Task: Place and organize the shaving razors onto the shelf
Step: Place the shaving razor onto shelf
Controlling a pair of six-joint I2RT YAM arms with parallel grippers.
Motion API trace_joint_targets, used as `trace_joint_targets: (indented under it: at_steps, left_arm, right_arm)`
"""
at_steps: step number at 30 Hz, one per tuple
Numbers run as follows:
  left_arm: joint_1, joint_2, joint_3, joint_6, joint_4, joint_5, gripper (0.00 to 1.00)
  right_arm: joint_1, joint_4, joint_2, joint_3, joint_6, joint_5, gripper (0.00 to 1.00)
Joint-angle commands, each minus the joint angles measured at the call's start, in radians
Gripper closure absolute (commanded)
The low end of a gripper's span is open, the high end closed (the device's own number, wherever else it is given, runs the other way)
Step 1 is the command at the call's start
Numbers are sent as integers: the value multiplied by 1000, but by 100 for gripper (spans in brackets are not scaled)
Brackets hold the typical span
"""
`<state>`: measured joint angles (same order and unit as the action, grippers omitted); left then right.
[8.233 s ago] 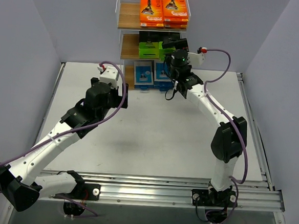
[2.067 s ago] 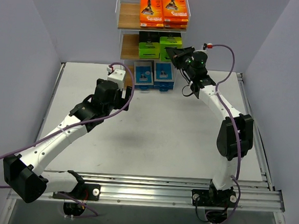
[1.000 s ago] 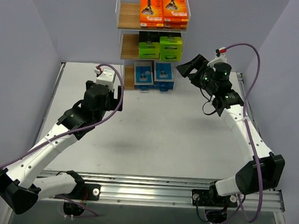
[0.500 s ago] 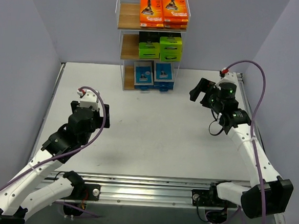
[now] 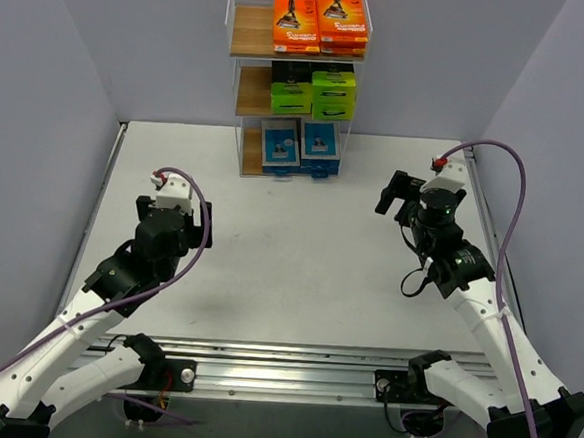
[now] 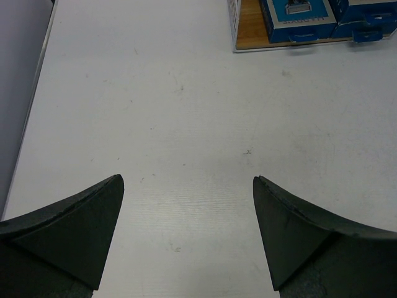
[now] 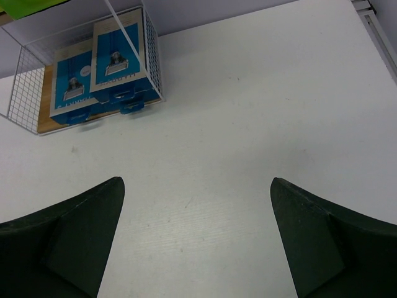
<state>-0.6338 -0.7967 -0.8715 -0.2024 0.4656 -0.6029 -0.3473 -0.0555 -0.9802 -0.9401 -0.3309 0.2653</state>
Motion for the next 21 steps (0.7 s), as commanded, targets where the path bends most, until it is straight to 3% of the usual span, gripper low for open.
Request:
trace_joint_targets:
  at_steps: [1, 9, 21]
  left_arm:
    - [16, -4, -29, 14, -22, -20, 6]
    - [22, 13, -21, 20, -25, -35, 6]
    - [60, -1, -24, 23, -36, 9, 6]
  right_arm:
    - [-15, 23, -1, 4, 21, 84, 0]
    - [-15, -20, -103, -25, -11, 86, 0]
    - [-13, 8, -84, -8, -17, 84, 0]
